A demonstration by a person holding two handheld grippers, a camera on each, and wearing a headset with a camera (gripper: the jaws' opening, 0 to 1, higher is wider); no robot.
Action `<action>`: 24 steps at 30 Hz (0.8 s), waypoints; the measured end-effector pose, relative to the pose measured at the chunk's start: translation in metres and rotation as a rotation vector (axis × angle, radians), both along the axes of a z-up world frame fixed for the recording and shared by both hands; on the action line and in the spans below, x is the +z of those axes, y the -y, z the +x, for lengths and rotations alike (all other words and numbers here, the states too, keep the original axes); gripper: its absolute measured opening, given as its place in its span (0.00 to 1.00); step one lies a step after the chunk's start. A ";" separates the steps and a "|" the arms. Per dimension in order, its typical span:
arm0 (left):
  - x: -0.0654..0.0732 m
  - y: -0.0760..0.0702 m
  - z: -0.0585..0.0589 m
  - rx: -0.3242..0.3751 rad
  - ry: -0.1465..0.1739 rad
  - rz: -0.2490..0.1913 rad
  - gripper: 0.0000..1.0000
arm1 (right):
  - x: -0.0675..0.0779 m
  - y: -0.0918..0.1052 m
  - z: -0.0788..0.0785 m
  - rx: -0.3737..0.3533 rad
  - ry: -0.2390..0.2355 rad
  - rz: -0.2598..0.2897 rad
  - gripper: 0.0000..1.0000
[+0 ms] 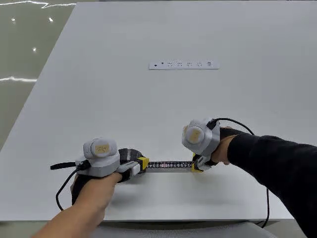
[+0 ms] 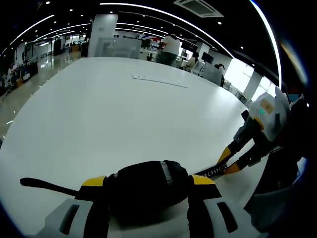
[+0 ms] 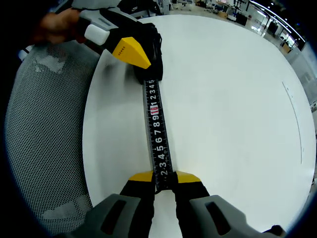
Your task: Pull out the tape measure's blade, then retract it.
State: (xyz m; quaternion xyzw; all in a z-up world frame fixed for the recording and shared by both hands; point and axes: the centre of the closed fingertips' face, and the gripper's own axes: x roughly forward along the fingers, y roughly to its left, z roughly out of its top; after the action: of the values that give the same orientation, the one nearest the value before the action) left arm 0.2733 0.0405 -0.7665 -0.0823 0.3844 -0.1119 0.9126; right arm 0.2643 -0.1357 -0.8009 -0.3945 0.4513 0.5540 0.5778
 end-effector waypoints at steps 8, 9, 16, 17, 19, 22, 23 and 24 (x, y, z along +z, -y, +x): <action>0.000 0.000 0.000 -0.004 -0.001 -0.003 0.60 | 0.000 -0.005 -0.001 0.000 0.010 0.027 0.11; 0.000 0.000 0.000 -0.004 -0.001 -0.003 0.60 | 0.000 -0.005 -0.001 0.000 0.010 0.028 0.11; 0.000 0.000 -0.001 -0.004 -0.002 -0.004 0.60 | 0.001 -0.008 -0.001 0.005 0.009 0.033 0.11; 0.000 0.001 -0.001 -0.004 -0.002 -0.004 0.60 | 0.001 -0.008 -0.001 0.005 0.009 0.033 0.11; 0.000 0.001 -0.001 -0.004 -0.003 -0.004 0.60 | 0.001 -0.009 -0.001 0.006 0.009 0.035 0.11; 0.000 0.000 -0.001 -0.004 -0.003 -0.006 0.60 | 0.000 -0.010 -0.001 0.005 0.008 0.037 0.11; 0.000 0.000 -0.001 -0.004 -0.003 -0.006 0.60 | 0.000 -0.010 -0.001 0.006 0.009 0.037 0.11; 0.000 0.000 -0.001 -0.004 -0.003 -0.006 0.60 | 0.000 -0.010 -0.001 0.006 0.008 0.038 0.11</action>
State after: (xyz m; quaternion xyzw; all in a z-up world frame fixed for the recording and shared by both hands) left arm 0.2725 0.0400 -0.7663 -0.0844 0.3857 -0.1146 0.9116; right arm 0.2634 -0.1253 -0.8006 -0.3873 0.4372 0.5625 0.5852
